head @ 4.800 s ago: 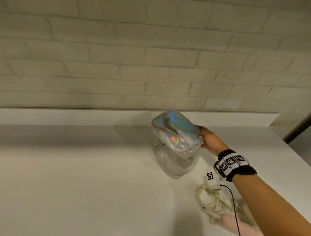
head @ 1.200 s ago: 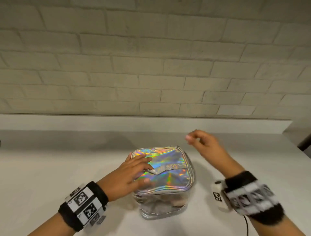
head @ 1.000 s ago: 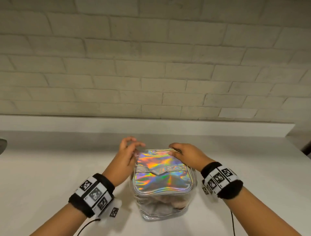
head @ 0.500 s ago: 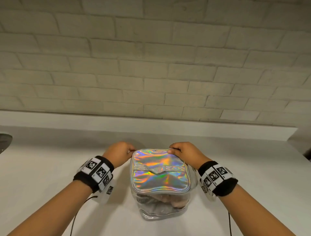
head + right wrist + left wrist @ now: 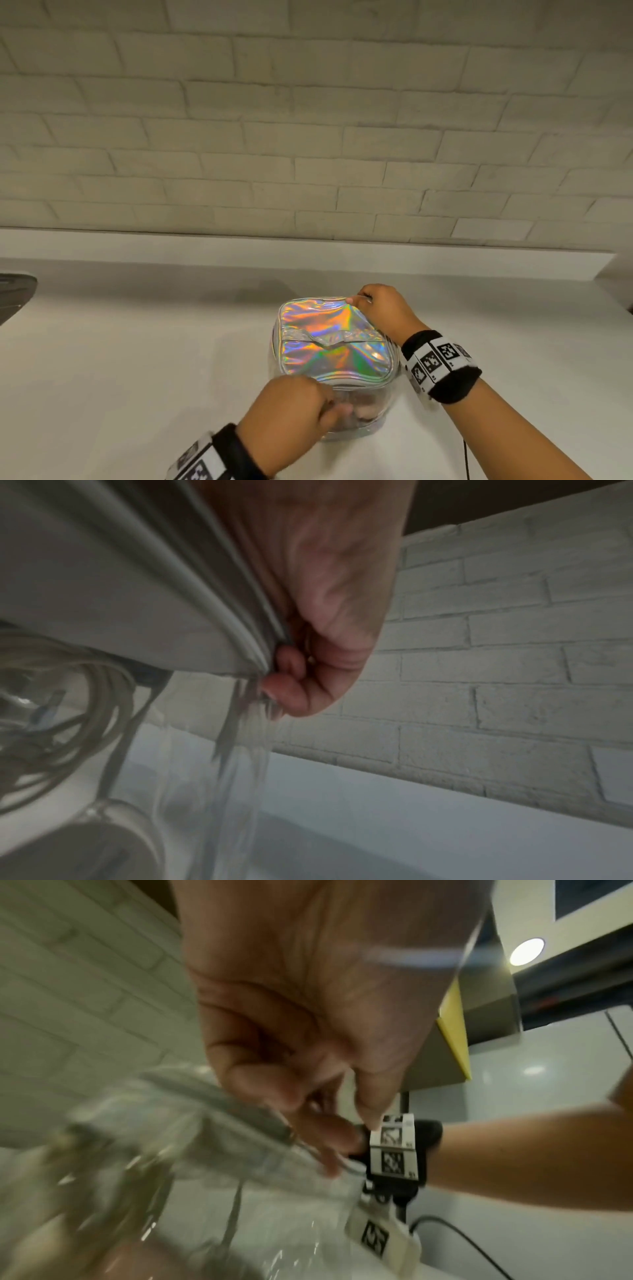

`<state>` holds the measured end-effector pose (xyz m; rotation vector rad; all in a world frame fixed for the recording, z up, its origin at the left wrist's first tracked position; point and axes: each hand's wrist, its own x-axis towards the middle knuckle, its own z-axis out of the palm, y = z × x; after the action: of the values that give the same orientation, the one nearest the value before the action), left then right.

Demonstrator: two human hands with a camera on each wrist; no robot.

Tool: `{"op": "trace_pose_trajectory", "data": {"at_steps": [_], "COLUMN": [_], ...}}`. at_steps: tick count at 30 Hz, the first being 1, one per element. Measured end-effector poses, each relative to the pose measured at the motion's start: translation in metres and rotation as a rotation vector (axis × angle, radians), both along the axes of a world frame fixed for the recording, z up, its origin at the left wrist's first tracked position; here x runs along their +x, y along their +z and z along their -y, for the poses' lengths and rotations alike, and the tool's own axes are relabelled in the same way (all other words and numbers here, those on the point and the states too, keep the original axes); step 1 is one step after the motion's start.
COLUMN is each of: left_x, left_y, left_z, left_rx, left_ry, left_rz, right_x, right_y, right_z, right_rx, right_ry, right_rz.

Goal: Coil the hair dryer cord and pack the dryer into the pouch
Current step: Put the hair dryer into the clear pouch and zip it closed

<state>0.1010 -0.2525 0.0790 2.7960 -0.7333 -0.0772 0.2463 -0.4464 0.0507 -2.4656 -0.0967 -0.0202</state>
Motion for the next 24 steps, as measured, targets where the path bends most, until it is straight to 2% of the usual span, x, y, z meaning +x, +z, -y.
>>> {"op": "trace_pose_trajectory", "data": {"at_steps": [1,3,4,5,7,9,11,14,17,20,24], "left_x": [0.008,0.031,0.048,0.064,0.093,0.110,0.118,0.117,0.120,0.126,0.133], "left_y": [0.008,0.023,0.023,0.020,0.010,0.003,-0.005,-0.012,-0.015,-0.018,-0.020], "left_z": [0.003,0.004,0.001,-0.002,-0.014,-0.022,-0.027,-0.026,-0.025,-0.028,-0.028], "left_rx": [-0.068,-0.184,-0.140,-0.017,0.217,0.230,0.181,0.105,0.024,-0.048,-0.067], "left_ry": [-0.027,-0.086,-0.100,-0.080,-0.019,-0.052,-0.112,-0.127,-0.095,-0.014,0.046], "left_rz": [-0.017,0.066,0.128,0.130,-0.030,-0.139,-0.118,-0.058,-0.041,-0.060,-0.061], "right_x": [0.000,0.000,0.000,-0.001,-0.004,-0.007,-0.008,-0.005,-0.009,-0.029,-0.078], "right_y": [0.000,0.000,0.001,0.002,0.006,0.008,0.007,0.001,0.002,0.014,0.025], "right_z": [0.003,0.011,0.016,0.020,0.028,0.035,0.042,0.046,0.052,0.065,0.065], "right_rx": [0.035,0.198,0.304,0.389,0.458,0.474,0.408,0.188,-0.039,-0.242,-0.382], "right_ry": [-0.003,0.000,-0.004,0.003,0.044,0.100,0.139,0.137,0.142,0.222,0.270], "right_rz": [-0.009,-0.067,-0.109,-0.152,-0.218,-0.247,-0.194,-0.001,0.123,0.287,0.227]}}
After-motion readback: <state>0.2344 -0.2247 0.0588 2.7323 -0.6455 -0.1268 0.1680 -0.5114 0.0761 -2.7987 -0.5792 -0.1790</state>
